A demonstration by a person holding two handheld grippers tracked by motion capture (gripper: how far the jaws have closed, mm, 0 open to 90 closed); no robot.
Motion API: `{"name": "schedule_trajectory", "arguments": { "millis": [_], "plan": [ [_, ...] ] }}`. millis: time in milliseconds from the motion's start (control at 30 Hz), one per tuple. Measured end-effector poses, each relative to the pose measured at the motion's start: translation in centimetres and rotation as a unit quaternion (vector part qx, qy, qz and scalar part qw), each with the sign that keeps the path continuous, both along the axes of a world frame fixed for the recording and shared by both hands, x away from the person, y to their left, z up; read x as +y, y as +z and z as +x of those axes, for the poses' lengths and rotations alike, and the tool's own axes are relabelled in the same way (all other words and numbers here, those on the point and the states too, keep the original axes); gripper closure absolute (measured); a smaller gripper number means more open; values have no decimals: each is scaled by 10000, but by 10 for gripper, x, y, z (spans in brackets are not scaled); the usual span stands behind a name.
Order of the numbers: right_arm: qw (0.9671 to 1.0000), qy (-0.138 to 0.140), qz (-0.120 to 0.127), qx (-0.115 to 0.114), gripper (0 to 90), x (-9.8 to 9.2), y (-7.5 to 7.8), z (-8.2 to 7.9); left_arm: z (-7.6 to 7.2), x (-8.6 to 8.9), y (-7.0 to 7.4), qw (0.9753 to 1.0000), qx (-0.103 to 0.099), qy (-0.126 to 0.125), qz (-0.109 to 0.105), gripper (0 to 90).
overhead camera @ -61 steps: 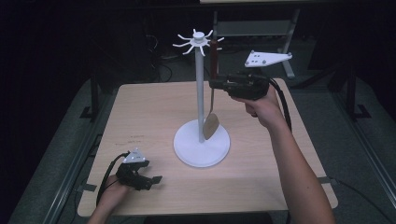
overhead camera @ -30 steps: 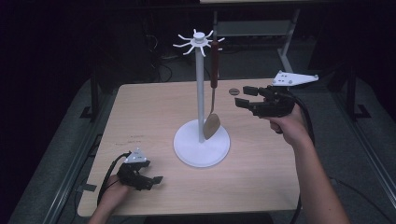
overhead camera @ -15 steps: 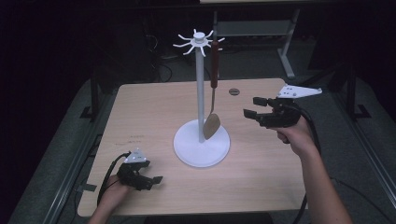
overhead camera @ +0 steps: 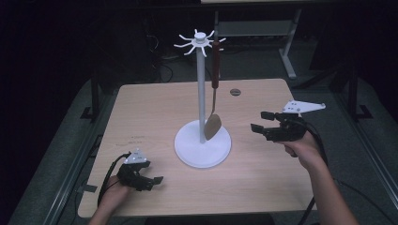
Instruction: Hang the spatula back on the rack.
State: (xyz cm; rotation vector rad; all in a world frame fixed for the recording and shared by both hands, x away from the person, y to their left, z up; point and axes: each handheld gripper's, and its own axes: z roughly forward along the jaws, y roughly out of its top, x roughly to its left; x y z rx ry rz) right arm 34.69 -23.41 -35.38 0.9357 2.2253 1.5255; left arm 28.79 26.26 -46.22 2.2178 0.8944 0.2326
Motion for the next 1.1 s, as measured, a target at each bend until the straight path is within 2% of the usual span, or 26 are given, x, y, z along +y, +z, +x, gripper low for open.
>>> {"name": "schedule_trajectory", "arguments": {
  "millis": [200,567,1100],
  "plan": [
    [9999,-149,-21,40,282,-9,-12,-7,0,0,0,10000,-15,-12,-4,139],
    [9987,-356,-263,255,197,-21,-39,-16,-1,1,1,10000,9,-3,6,138],
    [9943,-666,-675,481,164,-26,-67,-24,-1,1,1,10000,-16,26,-24,139]
  ]
}}
